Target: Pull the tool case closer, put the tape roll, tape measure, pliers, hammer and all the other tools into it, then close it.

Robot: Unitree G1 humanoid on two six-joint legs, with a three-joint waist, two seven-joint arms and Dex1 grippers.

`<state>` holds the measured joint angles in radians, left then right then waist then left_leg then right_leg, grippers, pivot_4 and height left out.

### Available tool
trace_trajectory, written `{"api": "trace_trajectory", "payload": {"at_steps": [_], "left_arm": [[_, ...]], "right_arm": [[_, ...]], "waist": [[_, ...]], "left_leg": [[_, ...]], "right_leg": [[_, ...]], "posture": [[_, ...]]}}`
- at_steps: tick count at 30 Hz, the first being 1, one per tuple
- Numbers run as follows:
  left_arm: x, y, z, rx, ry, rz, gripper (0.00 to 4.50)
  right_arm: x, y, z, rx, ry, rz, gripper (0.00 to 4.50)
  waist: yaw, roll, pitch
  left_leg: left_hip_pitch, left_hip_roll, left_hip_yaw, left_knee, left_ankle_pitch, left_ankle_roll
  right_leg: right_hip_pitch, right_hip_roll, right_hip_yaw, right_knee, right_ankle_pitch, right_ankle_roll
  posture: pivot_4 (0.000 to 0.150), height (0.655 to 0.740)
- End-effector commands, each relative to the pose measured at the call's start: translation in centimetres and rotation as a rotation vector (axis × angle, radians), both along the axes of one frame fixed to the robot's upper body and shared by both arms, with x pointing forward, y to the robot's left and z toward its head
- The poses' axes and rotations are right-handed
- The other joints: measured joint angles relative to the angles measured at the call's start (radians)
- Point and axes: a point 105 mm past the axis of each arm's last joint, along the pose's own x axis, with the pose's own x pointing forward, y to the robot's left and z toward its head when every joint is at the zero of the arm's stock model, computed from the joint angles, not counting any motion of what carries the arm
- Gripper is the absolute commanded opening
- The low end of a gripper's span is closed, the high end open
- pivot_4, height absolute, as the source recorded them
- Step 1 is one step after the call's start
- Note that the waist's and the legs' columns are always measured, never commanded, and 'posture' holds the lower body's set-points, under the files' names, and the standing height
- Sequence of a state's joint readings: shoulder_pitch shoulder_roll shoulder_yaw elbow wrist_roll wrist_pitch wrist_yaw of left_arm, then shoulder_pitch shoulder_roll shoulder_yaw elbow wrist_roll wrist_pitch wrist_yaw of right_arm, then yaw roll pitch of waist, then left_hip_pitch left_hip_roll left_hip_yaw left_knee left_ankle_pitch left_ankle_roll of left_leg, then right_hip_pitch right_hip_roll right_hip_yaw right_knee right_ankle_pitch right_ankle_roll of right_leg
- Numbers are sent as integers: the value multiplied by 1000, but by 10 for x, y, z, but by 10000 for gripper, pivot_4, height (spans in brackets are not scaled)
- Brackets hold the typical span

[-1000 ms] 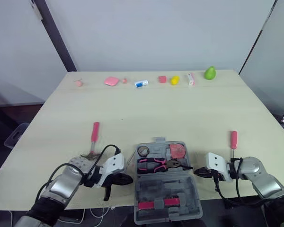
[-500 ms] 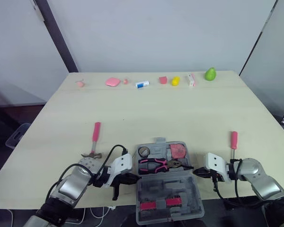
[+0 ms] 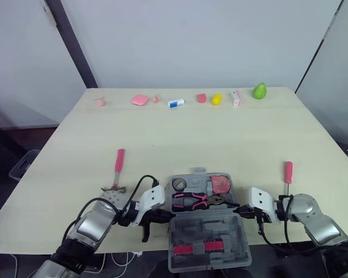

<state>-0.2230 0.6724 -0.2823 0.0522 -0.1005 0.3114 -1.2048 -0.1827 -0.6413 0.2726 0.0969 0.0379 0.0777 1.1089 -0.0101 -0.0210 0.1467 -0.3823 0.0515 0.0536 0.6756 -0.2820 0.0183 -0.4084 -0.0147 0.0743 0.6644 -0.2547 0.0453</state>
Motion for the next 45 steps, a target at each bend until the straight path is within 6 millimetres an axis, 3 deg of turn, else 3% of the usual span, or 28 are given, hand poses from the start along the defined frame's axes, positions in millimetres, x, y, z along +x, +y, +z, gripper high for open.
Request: {"api": "trace_trajectory", "payload": {"at_steps": [1, 23, 34, 45], "left_arm": [[6, -12, 4, -19, -24, -16, 168], [40, -11, 12, -13, -89, 51, 168], [57, -3, 14, -1, -118, 92, 168], [61, -3, 12, -5, -119, 99, 168]], "right_arm": [[-2, 12, 3, 28, -9, 29, 0], [42, 21, 14, 34, -134, -85, 0], [47, 27, 14, 48, -139, -96, 0], [51, 29, 14, 60, -141, -111, 0]], "waist": [[0, 0, 0], [-5, 0, 0], [-5, 0, 0], [-6, 0, 0]], "left_leg": [[0, 0, 0, 0, 0, 0], [-1, 0, -2, 6, 0, 0], [-1, 0, -2, 6, 0, 0], [-2, 0, -2, 6, 0, 0]], "right_leg": [[0, 0, 0, 0, 0, 0], [0, 1, 0, 2, 1, -1], [0, 1, 0, 2, 3, 2], [0, 1, 0, 2, 3, 2]], "posture": [[1500, 7400], [1500, 7400], [1500, 7400], [1500, 7400]]}}
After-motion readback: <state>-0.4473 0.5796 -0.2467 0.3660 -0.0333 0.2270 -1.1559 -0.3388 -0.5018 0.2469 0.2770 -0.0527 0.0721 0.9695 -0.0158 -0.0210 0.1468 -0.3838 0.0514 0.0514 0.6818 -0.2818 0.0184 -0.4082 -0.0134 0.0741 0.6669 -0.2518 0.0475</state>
